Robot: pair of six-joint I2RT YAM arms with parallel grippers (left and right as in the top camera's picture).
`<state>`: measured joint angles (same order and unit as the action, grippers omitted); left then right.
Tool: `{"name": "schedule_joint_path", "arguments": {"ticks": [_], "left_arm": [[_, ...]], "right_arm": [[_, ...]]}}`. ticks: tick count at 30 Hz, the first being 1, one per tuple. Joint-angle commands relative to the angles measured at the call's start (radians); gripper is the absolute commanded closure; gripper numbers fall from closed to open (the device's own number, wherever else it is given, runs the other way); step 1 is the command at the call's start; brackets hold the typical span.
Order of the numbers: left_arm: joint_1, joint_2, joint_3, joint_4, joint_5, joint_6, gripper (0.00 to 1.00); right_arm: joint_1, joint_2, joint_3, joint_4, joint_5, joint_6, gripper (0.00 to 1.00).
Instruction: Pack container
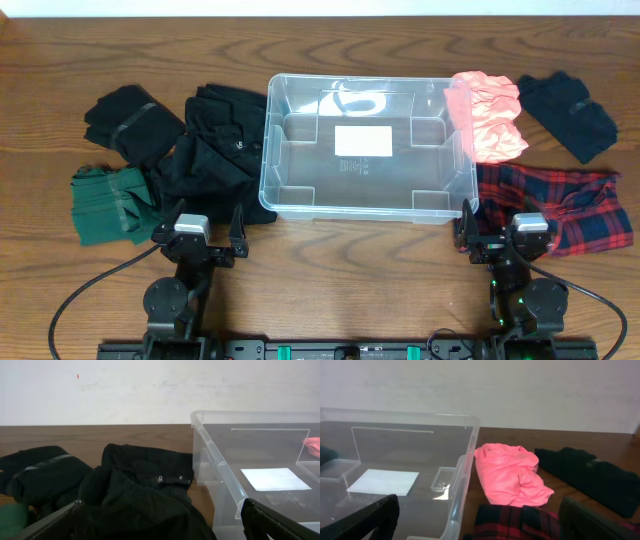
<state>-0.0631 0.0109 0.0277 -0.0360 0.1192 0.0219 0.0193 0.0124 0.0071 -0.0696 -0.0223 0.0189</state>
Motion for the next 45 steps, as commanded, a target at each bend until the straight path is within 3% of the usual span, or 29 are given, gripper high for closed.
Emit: {"name": "schedule_joint_path", "arguments": {"ticks": [1,45], "left_arm": [[-0.006,-0.007,-0.024,-0.022,0.000,-0.008,0.02],[-0.006,-0.007,-0.010,0.030,0.000,0.006,0.02]], "right_arm": [[0.006,-0.006,-0.002,-0.003,0.007,0.010,0.01],[0.006,-0.006,-0.002,-0.003,0.008,0.010,0.01]]}}
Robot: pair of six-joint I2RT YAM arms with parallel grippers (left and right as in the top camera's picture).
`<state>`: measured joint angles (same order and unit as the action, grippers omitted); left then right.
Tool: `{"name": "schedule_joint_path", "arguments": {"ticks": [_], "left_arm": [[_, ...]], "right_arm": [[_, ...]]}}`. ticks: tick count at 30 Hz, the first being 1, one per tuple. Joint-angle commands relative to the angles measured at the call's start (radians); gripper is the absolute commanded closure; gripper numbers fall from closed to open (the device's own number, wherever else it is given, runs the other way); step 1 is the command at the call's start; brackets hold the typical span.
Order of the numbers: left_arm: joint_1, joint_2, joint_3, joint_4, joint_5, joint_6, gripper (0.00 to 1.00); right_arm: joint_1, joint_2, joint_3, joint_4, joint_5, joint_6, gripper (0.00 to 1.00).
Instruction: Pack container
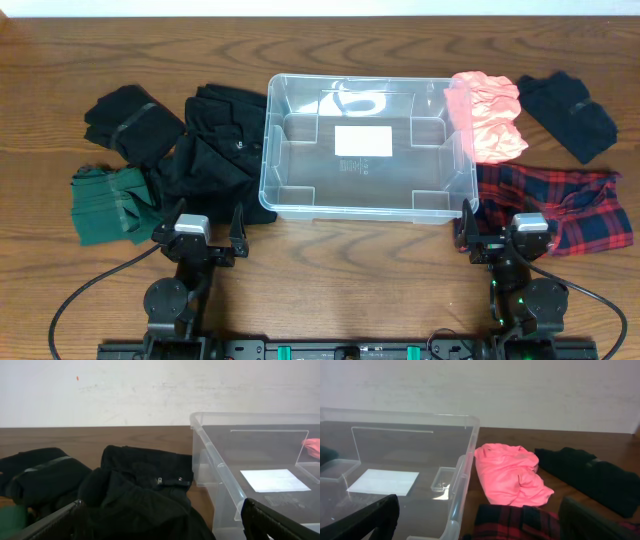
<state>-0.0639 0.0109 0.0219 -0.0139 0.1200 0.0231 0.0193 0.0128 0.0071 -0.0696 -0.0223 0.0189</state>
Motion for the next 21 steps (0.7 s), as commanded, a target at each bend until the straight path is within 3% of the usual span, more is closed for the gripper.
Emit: {"name": "schedule_joint_path", "arguments": {"ticks": [1,10,15,21], "left_arm": [[-0.006,-0.007,0.009,0.003,0.000,0.005,0.02],[-0.005,0.118,0.267,-0.084,-0.069,0.049,0.02],[-0.005,0.373,0.523,-0.235,-0.069,0.070,0.02],[0.015,0.813,0.922,-0.571,-0.060,0.105,0.02]], "right_arm": [[0.006,-0.006,-0.002,-0.003,0.008,0.010,0.01],[0.006,-0.006,-0.002,-0.003,0.007,0.010,0.01],[0.006,-0.006,-0.002,-0.003,0.008,0.010,0.01],[0.006,-0.006,-0.002,-0.003,0.007,0.010,0.01]]}}
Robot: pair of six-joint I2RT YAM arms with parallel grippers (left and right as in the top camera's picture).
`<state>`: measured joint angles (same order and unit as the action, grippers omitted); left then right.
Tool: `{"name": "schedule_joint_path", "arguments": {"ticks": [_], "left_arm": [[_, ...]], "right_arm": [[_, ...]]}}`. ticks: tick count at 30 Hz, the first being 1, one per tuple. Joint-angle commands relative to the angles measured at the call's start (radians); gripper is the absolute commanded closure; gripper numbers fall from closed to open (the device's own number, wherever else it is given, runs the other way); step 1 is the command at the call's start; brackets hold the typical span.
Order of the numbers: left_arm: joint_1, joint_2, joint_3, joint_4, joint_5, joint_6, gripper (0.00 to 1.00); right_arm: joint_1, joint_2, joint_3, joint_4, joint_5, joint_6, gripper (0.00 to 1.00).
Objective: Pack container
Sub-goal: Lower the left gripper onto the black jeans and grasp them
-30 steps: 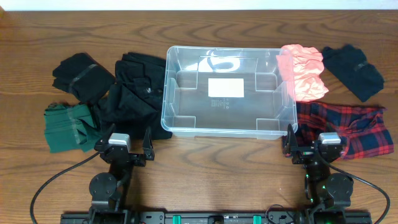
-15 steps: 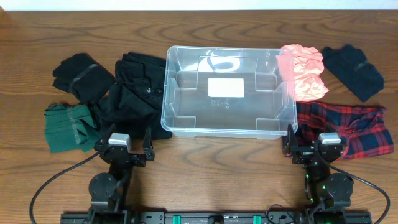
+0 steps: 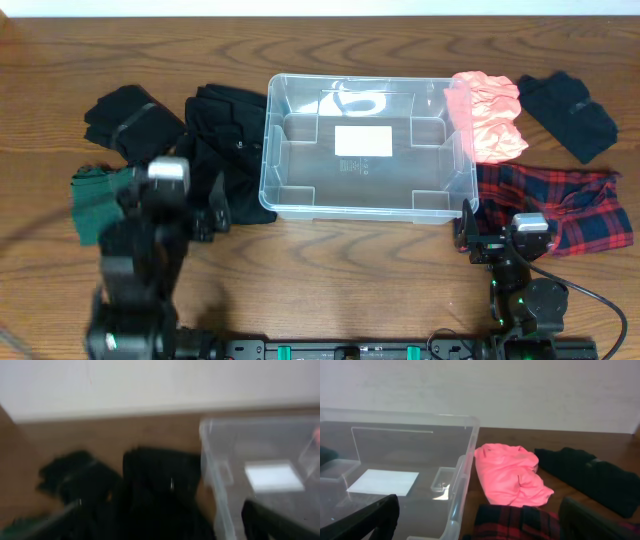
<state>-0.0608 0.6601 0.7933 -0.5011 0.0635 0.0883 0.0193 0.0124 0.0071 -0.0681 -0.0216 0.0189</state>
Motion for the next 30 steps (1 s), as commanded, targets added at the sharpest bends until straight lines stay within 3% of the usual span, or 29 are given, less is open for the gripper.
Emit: {"name": "schedule_joint_path", "arguments": {"ticks": [1,6,9,15,21,25,30], "left_arm": [[0.021,0.240,0.221,-0.148,0.004,0.051,0.02],[0.088,0.607,0.578,-0.486,0.003,0.057,0.02],[0.131,0.762,0.715,-0.583,0.003,0.057,0.02],[0.156,0.904,0.741,-0.553,-0.002,0.063,0.02],[0.156,1.017,0.734,-0.446,-0.074,0.150,0.02],[0.159,1.080,0.734,-0.439,-0.085,0.214,0.02],[0.183,1.143,0.733,-0.441,-0.083,0.214,0.02]], "right_arm": [[0.006,-0.006,-0.002,-0.005,0.006,0.010,0.01],[0.006,-0.006,-0.002,-0.005,0.006,0.010,0.01],[0.006,-0.006,-0.002,-0.005,0.007,0.010,0.01],[0.006,-0.006,-0.002,-0.005,0.007,0.010,0.01],[0.006,-0.006,-0.002,-0.005,0.006,0.010,0.01],[0.006,-0.006,-0.002,-0.005,0.007,0.010,0.01],[0.006,-0.006,-0.002,-0.005,0.006,0.010,0.01]]}}
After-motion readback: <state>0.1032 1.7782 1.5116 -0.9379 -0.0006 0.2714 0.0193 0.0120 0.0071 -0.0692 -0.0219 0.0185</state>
